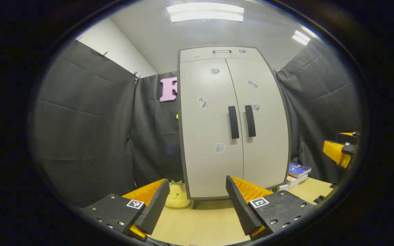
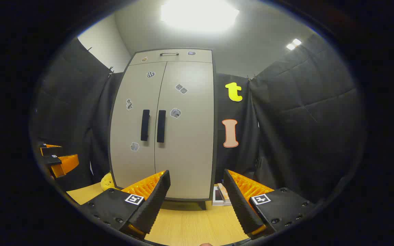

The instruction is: Open the right door of the double-door shoe cabinet with the right hand, and open the left door with the left hand.

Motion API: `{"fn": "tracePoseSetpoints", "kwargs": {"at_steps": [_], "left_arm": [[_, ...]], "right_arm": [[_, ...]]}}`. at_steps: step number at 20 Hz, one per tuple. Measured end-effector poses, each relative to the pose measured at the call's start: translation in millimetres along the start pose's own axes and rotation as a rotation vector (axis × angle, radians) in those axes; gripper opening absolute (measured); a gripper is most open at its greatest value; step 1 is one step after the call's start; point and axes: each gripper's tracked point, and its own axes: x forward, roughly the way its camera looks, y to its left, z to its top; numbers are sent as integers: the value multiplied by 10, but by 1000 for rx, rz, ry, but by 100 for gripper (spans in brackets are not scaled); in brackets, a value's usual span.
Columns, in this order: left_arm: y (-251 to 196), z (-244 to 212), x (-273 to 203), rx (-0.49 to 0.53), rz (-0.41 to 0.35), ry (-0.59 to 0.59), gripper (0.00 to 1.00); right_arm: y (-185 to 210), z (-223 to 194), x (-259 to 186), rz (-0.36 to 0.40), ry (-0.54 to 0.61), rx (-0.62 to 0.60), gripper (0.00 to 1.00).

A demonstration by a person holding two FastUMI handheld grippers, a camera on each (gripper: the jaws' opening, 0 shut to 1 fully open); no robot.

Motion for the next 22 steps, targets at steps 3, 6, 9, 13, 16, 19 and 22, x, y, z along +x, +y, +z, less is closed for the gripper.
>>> {"fn": "tracePoseSetpoints", "kwargs": {"at_steps": [3,6,9,13,16,19,22], "left_arm": [[3,6,1,5,0,-2,95],[11,17,-10,12,2,-8,95],[6,12,-3,13,1,-7,95],[33,2,-33,14,6,-8,95],[92,-3,-29,14,17,-10,95],[125,-6,-12,13,23,-11,95],[159,-13,-9,12,29,-15,95]], "right_arm": [[-1,-15,23,0,3,2,98],[2,-23,34,2,7,4,98],[2,-19,44,3,6,1,98],[12,-22,70,1,5,16,98],[32,-49,94,1,17,21,96],[55,-67,132,4,17,18,98],[112,-45,216,11,13,16,98]]}}
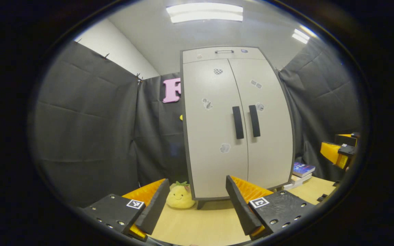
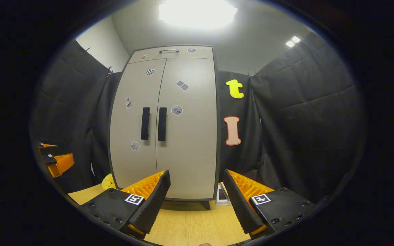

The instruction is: Open the right door of the double-door shoe cabinet with the right hand, and open the left door with the left hand.

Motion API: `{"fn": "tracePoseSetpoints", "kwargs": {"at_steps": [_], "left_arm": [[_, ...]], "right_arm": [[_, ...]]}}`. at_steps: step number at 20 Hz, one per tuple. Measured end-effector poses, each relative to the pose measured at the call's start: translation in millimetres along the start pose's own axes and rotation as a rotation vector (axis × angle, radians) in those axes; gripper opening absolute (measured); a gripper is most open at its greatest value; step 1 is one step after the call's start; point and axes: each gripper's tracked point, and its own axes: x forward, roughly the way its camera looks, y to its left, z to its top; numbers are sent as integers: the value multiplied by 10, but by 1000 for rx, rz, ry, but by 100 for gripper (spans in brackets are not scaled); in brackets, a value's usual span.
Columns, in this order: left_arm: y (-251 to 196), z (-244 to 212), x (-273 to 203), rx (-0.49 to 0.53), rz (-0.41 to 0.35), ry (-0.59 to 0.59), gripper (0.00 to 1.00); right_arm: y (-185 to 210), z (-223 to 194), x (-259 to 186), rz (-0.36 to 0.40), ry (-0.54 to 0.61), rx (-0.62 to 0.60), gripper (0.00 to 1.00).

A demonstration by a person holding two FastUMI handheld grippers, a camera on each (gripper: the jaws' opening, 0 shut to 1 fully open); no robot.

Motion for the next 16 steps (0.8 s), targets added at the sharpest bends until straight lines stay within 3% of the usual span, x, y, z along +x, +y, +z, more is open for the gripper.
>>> {"fn": "tracePoseSetpoints", "kwargs": {"at_steps": [16], "left_arm": [[287,-24,-110,13,73,2,95]], "right_arm": [[346,410,853,77,-14,27,98]]}}
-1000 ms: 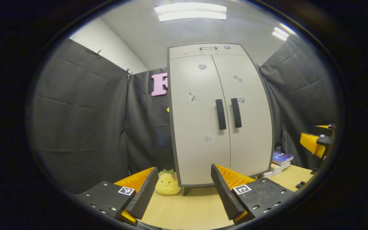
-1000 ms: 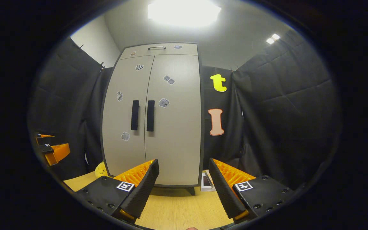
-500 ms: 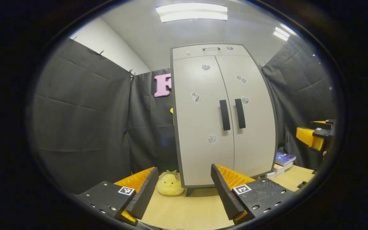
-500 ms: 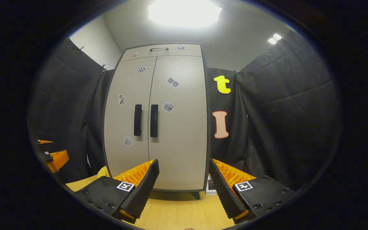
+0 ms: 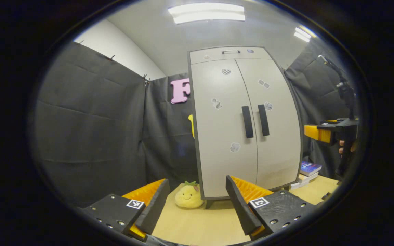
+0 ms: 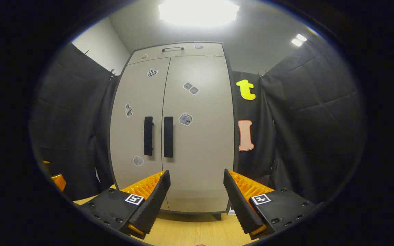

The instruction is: Open the right door of the double-door shoe cabinet with the right hand, and open the left door with the left hand.

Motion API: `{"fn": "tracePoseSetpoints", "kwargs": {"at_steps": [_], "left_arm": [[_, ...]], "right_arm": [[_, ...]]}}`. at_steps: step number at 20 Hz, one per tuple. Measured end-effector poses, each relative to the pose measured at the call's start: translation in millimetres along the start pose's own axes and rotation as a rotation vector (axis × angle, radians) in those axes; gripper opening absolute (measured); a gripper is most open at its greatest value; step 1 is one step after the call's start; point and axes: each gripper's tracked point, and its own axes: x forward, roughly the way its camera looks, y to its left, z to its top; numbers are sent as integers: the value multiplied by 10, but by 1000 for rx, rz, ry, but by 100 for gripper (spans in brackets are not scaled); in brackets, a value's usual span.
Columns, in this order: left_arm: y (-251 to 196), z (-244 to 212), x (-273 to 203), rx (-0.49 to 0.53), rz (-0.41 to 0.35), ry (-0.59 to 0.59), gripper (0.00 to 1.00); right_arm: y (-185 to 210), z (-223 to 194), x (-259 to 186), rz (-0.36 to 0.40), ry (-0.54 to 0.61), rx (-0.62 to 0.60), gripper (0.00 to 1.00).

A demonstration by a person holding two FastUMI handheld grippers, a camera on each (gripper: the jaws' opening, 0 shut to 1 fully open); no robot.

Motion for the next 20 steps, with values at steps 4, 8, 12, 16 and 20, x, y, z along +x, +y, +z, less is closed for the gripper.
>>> {"fn": "tracePoseSetpoints", "kwargs": {"at_steps": [4,8,12,16,20], "left_arm": [[99,-23,-63,5,27,9,95],[192,-33,-128,21,53,12,95],[290,-52,-193,19,77,20,95],[401,-84,-249,24,104,27,95],[491,-126,-299,22,126,36,95]], "right_arm": [[116,71,259,25,-15,4,98],[244,130,520,45,-23,21,98],[371,194,829,59,-13,36,98],[480,322,1117,64,-23,25,98],[632,397,1385,77,-17,7,98]]}}
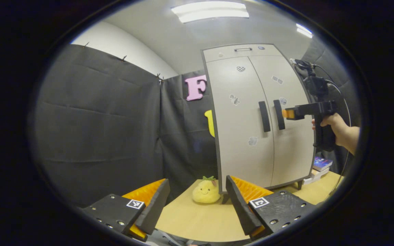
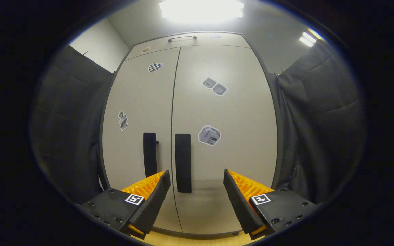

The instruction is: Open the right door of the double-door shoe cabinet with the right hand, and open the left door with the left hand.

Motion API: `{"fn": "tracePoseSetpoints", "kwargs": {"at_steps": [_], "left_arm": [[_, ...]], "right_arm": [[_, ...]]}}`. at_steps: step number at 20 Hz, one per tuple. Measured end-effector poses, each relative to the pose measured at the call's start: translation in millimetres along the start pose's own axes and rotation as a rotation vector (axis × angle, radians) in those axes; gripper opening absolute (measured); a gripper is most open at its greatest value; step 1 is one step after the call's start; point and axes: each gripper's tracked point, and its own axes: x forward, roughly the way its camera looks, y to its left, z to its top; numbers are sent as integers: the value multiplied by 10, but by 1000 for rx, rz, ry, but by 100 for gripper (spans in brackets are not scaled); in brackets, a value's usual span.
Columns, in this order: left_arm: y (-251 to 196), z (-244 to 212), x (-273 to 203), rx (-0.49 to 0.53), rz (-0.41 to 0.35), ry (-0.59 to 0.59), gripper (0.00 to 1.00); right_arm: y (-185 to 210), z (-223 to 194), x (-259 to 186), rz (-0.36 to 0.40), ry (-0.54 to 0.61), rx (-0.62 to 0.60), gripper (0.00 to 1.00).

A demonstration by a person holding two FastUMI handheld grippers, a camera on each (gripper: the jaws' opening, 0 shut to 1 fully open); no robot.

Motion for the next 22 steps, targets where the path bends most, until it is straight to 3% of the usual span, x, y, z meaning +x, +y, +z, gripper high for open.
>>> {"fn": "tracePoseSetpoints", "kwargs": {"at_steps": [7,9,10,12,15,18,19,22], "left_arm": [[191,-28,-38,6,48,9,95],[265,-60,-35,7,66,17,95],[298,-67,-41,6,73,21,95],[332,-67,-47,4,83,23,95],[375,-61,-48,10,95,23,95],[410,-71,-32,23,109,24,95],[418,-67,-21,22,111,24,95],[411,-71,-8,11,107,28,95]], "right_arm": [[198,-113,444,18,81,8,98],[226,-161,529,21,103,-5,93],[240,-181,573,20,113,-8,85],[269,-184,628,26,123,0,82],[206,-152,689,-23,120,18,43],[222,-202,731,-6,158,53,36],[230,-182,751,1,155,58,39],[207,-200,739,15,190,52,21]]}}
